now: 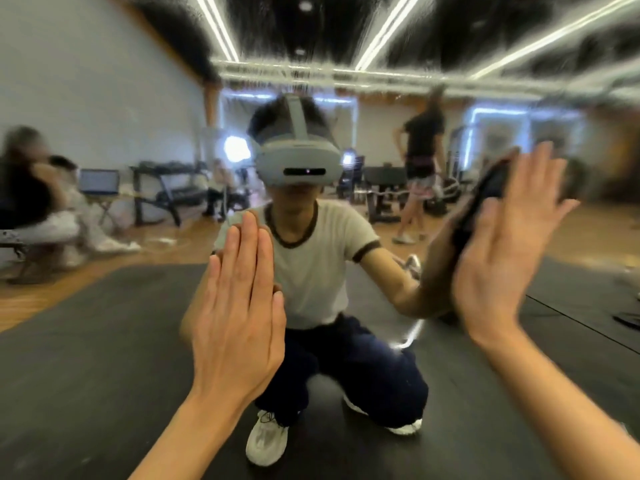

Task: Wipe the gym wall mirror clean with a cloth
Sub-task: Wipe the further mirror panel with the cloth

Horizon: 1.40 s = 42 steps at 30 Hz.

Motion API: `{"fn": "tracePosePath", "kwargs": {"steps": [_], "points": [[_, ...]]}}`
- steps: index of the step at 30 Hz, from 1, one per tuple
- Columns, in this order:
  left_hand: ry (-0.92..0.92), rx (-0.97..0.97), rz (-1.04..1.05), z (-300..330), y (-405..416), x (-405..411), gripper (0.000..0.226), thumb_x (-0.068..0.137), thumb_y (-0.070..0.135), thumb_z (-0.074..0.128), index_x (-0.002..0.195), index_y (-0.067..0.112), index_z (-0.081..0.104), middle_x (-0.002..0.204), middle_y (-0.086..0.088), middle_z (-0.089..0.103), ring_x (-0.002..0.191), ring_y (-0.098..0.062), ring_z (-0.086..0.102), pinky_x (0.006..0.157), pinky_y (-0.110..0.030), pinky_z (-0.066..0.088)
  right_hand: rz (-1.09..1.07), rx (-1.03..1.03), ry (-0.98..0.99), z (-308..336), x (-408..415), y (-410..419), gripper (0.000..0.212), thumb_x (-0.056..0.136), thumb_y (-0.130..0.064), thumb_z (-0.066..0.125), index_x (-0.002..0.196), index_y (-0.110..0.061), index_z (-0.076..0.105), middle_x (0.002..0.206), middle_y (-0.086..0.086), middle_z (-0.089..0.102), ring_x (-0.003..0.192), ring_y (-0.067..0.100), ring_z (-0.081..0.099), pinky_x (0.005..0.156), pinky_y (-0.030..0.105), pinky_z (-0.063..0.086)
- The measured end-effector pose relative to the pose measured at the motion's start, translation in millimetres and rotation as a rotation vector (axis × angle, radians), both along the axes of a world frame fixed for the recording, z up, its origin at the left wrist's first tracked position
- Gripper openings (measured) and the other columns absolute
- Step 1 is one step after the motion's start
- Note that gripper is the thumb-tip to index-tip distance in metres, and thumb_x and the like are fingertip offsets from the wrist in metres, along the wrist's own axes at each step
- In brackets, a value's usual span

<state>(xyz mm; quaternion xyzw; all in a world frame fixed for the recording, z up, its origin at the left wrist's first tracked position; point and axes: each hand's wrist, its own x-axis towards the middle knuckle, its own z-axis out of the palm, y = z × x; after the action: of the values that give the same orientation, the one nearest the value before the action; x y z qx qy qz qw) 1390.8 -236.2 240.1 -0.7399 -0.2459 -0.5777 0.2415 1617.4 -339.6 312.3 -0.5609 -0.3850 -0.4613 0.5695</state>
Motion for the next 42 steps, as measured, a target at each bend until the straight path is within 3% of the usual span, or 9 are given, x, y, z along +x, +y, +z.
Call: {"fn": "tracePosePath", "kwargs": {"steps": [5,8,13,16,21,26,33,39,42], "points": [[-0.009,0.015,0.003,0.9,0.8,-0.3,0.063,0.101,0.016,0.034,0.157,-0.002,0.011,0.166,-0.014,0.004,0.157,-0.020,-0.002,0.127,-0.034,0.000,-0.012,-0.237,-0.569,-45.9,-105.4,48.3,0.045,0.108,-0.009,0.022,0.152,-0.005,0.028,0.161,0.011,0.027,0.151,0.020,0.013,0.126,0.041,0.002],[-0.008,0.017,0.001,1.2,-0.7,-0.6,0.063,0.101,0.015,0.034,0.157,-0.003,0.010,0.165,-0.014,0.005,0.156,-0.020,-0.004,0.127,-0.034,-0.001,-0.035,-0.349,-0.729,-49.3,-64.8,26.7,0.048,0.106,-0.009,0.034,0.153,-0.008,0.027,0.162,0.008,0.021,0.153,0.020,0.012,0.126,0.039,0.003],[0.008,0.006,0.012,1.6,-0.8,-1.1,0.062,0.101,0.016,0.031,0.156,-0.004,0.009,0.165,-0.014,0.004,0.156,-0.021,-0.005,0.127,-0.035,-0.002,-0.089,-0.276,-0.268,-65.0,32.8,-28.9,0.048,0.110,-0.022,0.025,0.153,-0.001,0.026,0.161,0.014,0.021,0.155,0.015,0.000,0.125,0.039,-0.003],[0.003,0.006,0.014,1.4,-2.1,-0.1,0.062,0.101,0.015,0.031,0.156,-0.004,0.009,0.165,-0.014,0.004,0.156,-0.020,-0.006,0.127,-0.035,-0.003,-0.057,-0.145,-0.028,-70.8,-6.0,-5.8,0.051,0.103,-0.014,0.035,0.152,-0.001,0.025,0.160,0.023,0.025,0.153,0.023,0.008,0.122,0.046,-0.002],[0.013,-0.006,0.027,1.6,-0.7,-0.3,0.062,0.102,0.016,0.031,0.157,-0.005,0.013,0.165,-0.014,0.004,0.156,-0.018,-0.008,0.126,-0.034,-0.004,0.040,-0.363,-0.569,-94.2,-101.6,40.2,0.057,0.101,-0.011,0.035,0.156,-0.009,0.018,0.165,0.005,0.014,0.155,0.019,0.002,0.126,0.039,0.001],[-0.001,-0.024,0.017,3.7,-4.2,-0.7,0.064,0.101,0.017,0.030,0.158,-0.004,0.009,0.166,-0.011,0.005,0.155,-0.016,-0.010,0.126,-0.033,-0.006,-0.100,-0.405,-0.711,-95.5,4.2,-9.0,0.060,0.101,-0.011,0.038,0.159,-0.011,0.022,0.168,0.001,0.010,0.155,0.019,0.011,0.126,0.039,0.002],[0.100,0.000,-0.083,0.1,-41.6,58.8,0.062,0.102,0.018,0.032,0.157,-0.002,0.013,0.167,-0.017,0.007,0.156,-0.023,-0.002,0.127,-0.035,-0.002,-0.016,-0.087,0.051,-98.2,55.1,-34.5,0.050,0.109,-0.026,0.026,0.152,0.001,0.028,0.163,0.016,0.021,0.154,0.024,0.009,0.124,0.041,-0.003],[0.036,-0.002,-0.167,3.5,-59.4,117.8,0.059,0.102,0.013,0.033,0.157,-0.001,0.016,0.167,-0.013,0.007,0.156,-0.021,0.002,0.127,-0.037,0.001,-0.037,-0.400,-0.686,-90.3,30.1,-18.5,0.056,0.102,-0.014,0.037,0.156,-0.008,0.023,0.166,0.005,0.016,0.155,0.020,0.009,0.126,0.040,0.005],[0.050,0.032,-0.092,2.0,-56.5,119.1,0.062,0.100,0.010,0.037,0.157,-0.002,0.017,0.167,-0.016,0.011,0.156,-0.023,0.002,0.127,-0.036,0.001,-0.095,-0.401,-0.668,-82.0,100.1,-53.6,0.054,0.104,-0.018,0.037,0.157,-0.011,0.024,0.168,0.002,0.012,0.155,0.019,0.008,0.126,0.040,0.005]]}}
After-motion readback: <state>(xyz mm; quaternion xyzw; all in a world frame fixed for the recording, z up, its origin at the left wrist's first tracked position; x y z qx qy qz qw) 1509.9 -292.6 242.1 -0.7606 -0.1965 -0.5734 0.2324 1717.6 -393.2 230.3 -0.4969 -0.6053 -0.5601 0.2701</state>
